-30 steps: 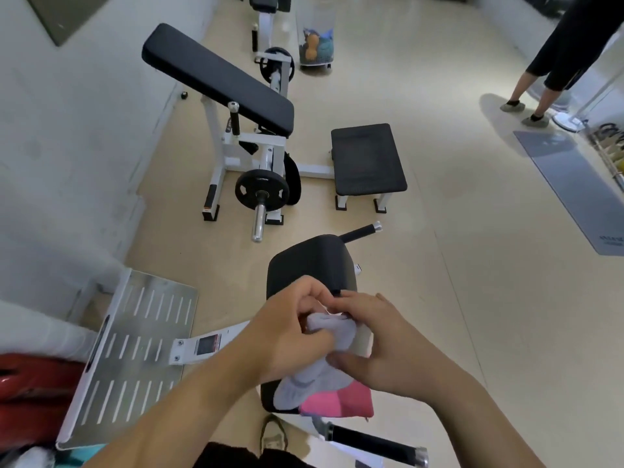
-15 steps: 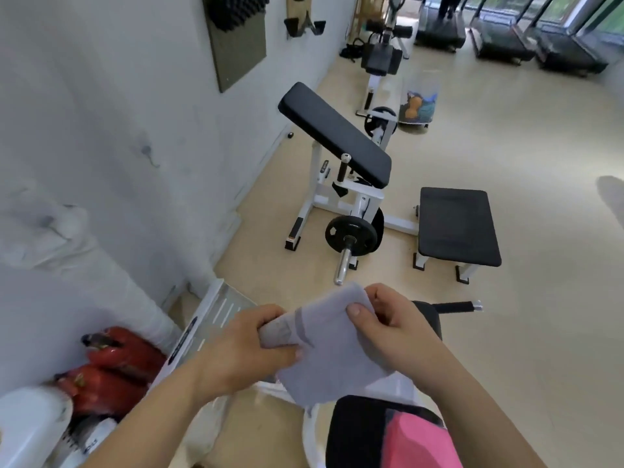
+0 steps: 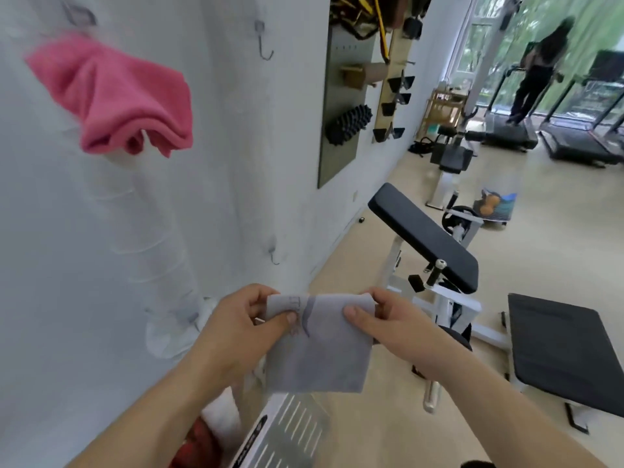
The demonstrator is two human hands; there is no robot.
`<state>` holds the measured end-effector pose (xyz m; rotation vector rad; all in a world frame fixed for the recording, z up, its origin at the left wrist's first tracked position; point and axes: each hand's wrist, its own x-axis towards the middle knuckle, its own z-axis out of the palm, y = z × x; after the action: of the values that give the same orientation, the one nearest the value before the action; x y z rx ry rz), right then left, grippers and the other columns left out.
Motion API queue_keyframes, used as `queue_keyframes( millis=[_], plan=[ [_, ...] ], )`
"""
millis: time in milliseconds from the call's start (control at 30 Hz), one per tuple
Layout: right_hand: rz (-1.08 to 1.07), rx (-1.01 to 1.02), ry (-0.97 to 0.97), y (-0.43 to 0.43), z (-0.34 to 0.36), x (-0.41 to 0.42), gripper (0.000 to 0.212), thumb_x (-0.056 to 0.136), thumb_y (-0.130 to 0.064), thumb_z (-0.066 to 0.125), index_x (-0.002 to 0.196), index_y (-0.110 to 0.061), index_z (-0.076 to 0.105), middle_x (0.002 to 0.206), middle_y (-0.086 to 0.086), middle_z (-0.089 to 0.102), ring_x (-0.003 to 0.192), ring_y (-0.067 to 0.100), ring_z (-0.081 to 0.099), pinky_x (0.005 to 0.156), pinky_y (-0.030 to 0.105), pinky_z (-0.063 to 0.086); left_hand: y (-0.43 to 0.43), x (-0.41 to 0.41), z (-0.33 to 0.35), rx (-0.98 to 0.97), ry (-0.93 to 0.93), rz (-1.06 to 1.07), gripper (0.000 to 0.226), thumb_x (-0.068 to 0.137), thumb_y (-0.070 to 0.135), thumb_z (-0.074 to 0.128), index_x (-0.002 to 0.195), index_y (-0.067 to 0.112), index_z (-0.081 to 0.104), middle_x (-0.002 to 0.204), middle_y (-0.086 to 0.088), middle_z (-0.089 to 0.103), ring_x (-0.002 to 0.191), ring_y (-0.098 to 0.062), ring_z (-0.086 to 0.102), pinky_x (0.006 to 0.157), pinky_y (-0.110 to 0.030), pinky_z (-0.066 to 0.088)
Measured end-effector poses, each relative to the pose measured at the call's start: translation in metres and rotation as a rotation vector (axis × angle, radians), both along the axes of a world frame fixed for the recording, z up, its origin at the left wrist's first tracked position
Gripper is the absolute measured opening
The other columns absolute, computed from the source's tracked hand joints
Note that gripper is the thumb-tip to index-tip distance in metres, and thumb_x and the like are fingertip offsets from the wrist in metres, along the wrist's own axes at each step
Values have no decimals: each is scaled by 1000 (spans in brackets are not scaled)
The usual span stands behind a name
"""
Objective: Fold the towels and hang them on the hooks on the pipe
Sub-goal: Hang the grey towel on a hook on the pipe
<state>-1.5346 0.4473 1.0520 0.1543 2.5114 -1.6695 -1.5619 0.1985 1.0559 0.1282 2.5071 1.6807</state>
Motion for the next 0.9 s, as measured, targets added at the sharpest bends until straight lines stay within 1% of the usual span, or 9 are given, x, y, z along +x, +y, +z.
queue_keyframes(
  millis=[67, 133, 200, 300, 433, 500, 600, 733, 900],
  plan=[
    [13, 46, 28, 0, 15, -37, 39, 88, -53, 73, 101, -17, 67, 102, 20, 72, 88, 36, 70, 84, 54, 59, 0, -24, 15, -31, 43, 2, 7, 90, 22, 77, 90, 26, 72, 85, 7, 78, 76, -16, 71, 67, -25, 57],
    [38, 152, 58, 4, 30, -75, 38, 91, -52, 70, 99, -15, 66, 91, 14, 68, 76, 20, 63, 68, 37, 55, 6, -48, 27, -86, 74, 8, 4, 92, 28, 73, 90, 27, 70, 87, 6, 76, 79, -14, 70, 72, -29, 57],
    [50, 239, 95, 9, 41, -113, 41, 89, -54, 70, 96, -14, 66, 88, 11, 66, 76, 19, 62, 67, 28, 48, 14, -71, 37, -146, 104, 36, 7, 94, 32, 70, 90, 26, 67, 89, 6, 74, 81, -12, 69, 69, -24, 55],
    [74, 217, 147, 16, 56, -170, 42, 87, -53, 73, 94, -11, 66, 97, 17, 69, 79, 21, 64, 71, 35, 51, 29, -109, 55, -151, 154, 97, 10, 94, 29, 68, 90, 21, 65, 90, 1, 72, 77, -13, 66, 57, -15, 49],
    [110, 192, 226, 22, 86, -243, 23, 91, -41, 73, 97, -18, 68, 98, 6, 71, 92, 24, 69, 81, 42, 58, 45, -160, 91, -210, 232, 179, 6, 96, 24, 63, 94, 19, 61, 90, -2, 67, 74, -14, 58, 65, -26, 49],
    [120, 197, 287, 21, 106, -275, 16, 93, -37, 71, 98, -22, 66, 98, 2, 70, 90, 19, 66, 73, 33, 56, 50, -181, 111, -238, 258, 193, 1, 96, 22, 60, 96, 23, 59, 90, 0, 68, 79, -19, 65, 66, -32, 55],
    [144, 242, 385, 12, 135, -316, 15, 94, -34, 69, 101, -21, 65, 97, -2, 68, 87, 13, 63, 66, 23, 48, 51, -209, 139, -356, 359, 200, 8, 92, 25, 59, 97, 28, 54, 86, 2, 67, 77, -22, 67, 68, -41, 58],
    [133, 258, 520, -1, 176, -362, 17, 95, -32, 68, 101, -18, 61, 92, -2, 65, 84, 16, 61, 62, 23, 45, 50, -243, 183, -449, 453, 267, 16, 89, 21, 57, 102, 24, 49, 88, -1, 64, 78, -24, 64, 71, -45, 59],
    [100, 172, 663, -1, 256, -400, 22, 96, -33, 65, 110, -17, 60, 99, -1, 65, 90, 14, 62, 66, 24, 48, 55, -284, 262, -474, 609, 336, 17, 88, 19, 55, 103, 23, 49, 95, -3, 64, 84, -26, 64, 70, -38, 55]
  ],
)
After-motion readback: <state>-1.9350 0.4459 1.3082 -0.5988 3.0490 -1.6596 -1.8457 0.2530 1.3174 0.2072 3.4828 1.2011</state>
